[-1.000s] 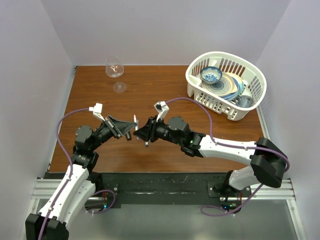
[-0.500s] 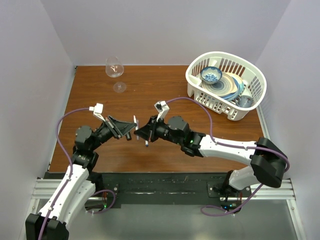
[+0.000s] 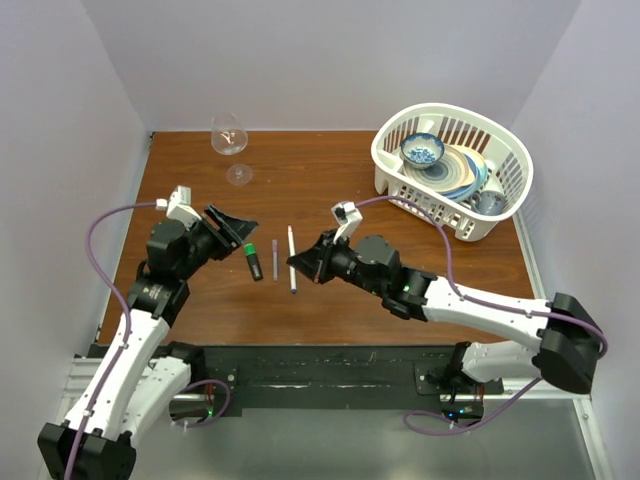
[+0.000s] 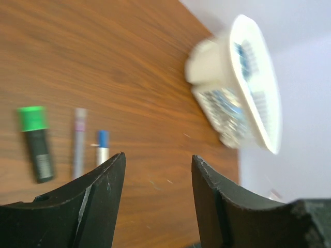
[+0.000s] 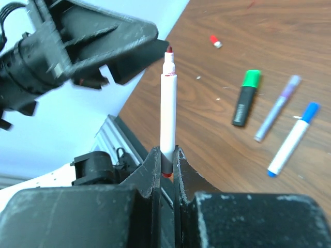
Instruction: Insert the pens into the pen caps
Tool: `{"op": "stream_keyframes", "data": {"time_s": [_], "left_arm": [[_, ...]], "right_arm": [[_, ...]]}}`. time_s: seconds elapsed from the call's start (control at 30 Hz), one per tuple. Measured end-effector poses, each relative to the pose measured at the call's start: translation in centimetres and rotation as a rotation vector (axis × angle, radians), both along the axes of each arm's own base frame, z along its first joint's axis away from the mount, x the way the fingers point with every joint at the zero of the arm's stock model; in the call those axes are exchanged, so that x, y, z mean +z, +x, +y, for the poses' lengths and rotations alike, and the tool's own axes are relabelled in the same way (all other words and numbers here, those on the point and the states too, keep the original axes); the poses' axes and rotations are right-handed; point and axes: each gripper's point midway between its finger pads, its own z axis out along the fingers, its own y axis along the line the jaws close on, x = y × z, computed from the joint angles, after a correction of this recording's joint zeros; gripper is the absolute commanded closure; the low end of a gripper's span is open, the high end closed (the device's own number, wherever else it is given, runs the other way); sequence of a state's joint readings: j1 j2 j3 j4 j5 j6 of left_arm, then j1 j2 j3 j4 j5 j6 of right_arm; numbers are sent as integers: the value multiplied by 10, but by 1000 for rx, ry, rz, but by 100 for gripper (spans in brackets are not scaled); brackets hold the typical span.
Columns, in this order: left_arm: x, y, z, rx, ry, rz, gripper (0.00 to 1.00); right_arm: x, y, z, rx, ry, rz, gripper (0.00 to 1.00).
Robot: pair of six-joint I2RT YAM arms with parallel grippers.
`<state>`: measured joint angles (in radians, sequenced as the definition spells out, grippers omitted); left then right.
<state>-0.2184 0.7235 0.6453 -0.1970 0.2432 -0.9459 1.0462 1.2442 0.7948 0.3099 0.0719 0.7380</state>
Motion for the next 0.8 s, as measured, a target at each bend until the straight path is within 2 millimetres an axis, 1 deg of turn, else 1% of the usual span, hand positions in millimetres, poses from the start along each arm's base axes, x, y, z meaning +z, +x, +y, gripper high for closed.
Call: {"op": "stream_keyframes", "data": {"time_s": [0.1, 0.23, 0.3, 0.4, 0.47, 0.5, 0.53, 0.57, 0.6, 0.63, 0.67, 0.7, 0.8], "left_arm": [[-19, 15, 29, 169, 102, 107, 42], [-60, 25, 70, 357, 270, 276, 45], [-75, 29, 93, 435, 340, 342, 48], [-92, 40, 138, 544, 423, 417, 48], [-100, 47, 163, 584, 473, 453, 53], [-103, 51, 172, 594, 500, 467, 56], [-106, 56, 177, 591, 521, 476, 59], [-108, 63, 181, 580, 545, 481, 65], [-110, 71, 183, 563, 564, 477, 74], [-112, 77, 183, 547, 576, 471, 90], [-115, 87, 184, 523, 591, 461, 98], [-117, 94, 183, 507, 595, 455, 100], [-131, 113, 182, 439, 614, 459, 100]], "right_arm": [[5, 0, -16, -37, -15, -21, 100], [11, -4, -34, -62, -29, -46, 100], [13, -8, -44, -68, -29, -57, 100], [20, -12, -59, -86, -26, -81, 100], [26, -14, -67, -94, -21, -98, 100], [29, -15, -71, -101, -17, -107, 100], [32, -16, -75, -107, -11, -116, 100], [35, -17, -79, -110, -6, -123, 100], [37, -18, -83, -114, -4, -129, 100], [39, -19, -87, -122, 0, -139, 100], [41, -19, -91, -130, 0, -146, 100], [42, -20, -94, -135, 1, -151, 100], [46, -20, -103, -154, -2, -170, 100]]}}
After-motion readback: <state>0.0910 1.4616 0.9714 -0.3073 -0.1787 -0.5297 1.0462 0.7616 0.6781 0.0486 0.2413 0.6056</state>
